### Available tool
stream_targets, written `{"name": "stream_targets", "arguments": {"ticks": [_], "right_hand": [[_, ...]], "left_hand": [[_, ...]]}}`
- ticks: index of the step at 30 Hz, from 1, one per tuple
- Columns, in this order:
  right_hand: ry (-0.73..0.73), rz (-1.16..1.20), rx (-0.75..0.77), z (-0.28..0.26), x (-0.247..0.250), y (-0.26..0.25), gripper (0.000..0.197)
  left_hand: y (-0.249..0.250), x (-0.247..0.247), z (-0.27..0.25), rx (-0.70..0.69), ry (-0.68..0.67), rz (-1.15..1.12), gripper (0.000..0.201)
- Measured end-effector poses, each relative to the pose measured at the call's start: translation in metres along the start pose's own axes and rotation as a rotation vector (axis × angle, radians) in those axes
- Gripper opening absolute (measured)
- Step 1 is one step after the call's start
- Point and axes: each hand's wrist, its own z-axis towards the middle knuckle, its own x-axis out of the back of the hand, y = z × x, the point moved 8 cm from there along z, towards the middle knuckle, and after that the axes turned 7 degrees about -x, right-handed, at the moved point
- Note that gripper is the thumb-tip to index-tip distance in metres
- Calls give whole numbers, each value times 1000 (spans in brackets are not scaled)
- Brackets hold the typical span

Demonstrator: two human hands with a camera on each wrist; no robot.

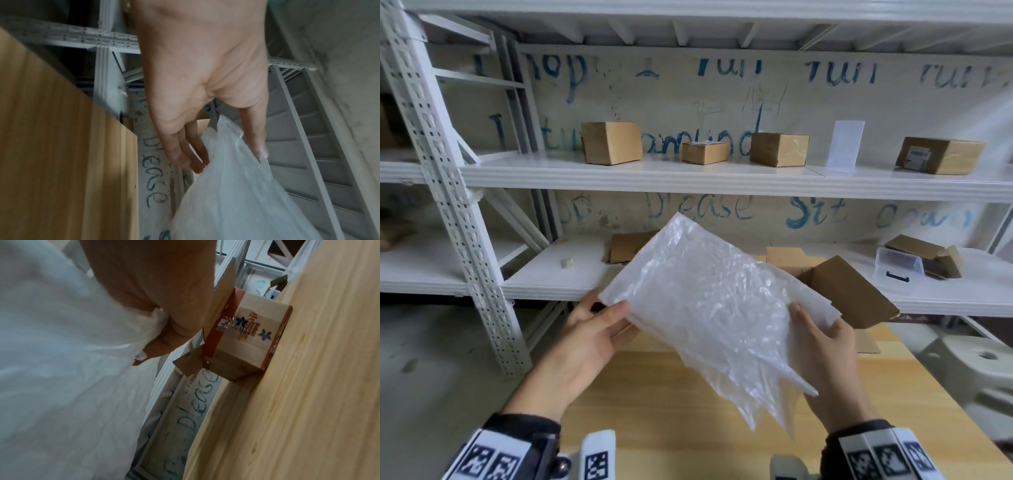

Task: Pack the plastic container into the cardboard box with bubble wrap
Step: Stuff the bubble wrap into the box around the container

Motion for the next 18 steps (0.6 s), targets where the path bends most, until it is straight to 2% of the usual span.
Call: {"name": "stream_targets", "arguments": {"ticks": [2, 5, 7, 11, 14, 18], "right_hand": [[-10, -18, -11, -4, -6, 1, 18], [-100, -52, 27, -12, -22, -1, 20], [-187, -69, 57, -18, -33, -3, 20], [-212, -81, 75, -20, -36, -5, 14], [-174, -83, 79, -18, -33, -4, 12], [-168, -60, 83, -17, -32, -2, 13]], "left_hand": [[-4, -9, -2, 13, -71, -35, 105], [-12, -25, -10, 63, -165, -1, 82], [-17, -34, -16, 99, -218, 49, 79], [-16, -37, -17, 43, -202, 87, 69], [-15, -43, -21, 80, -237, 19, 77], [-17, -52, -31, 112, -342, 100, 81]]}}
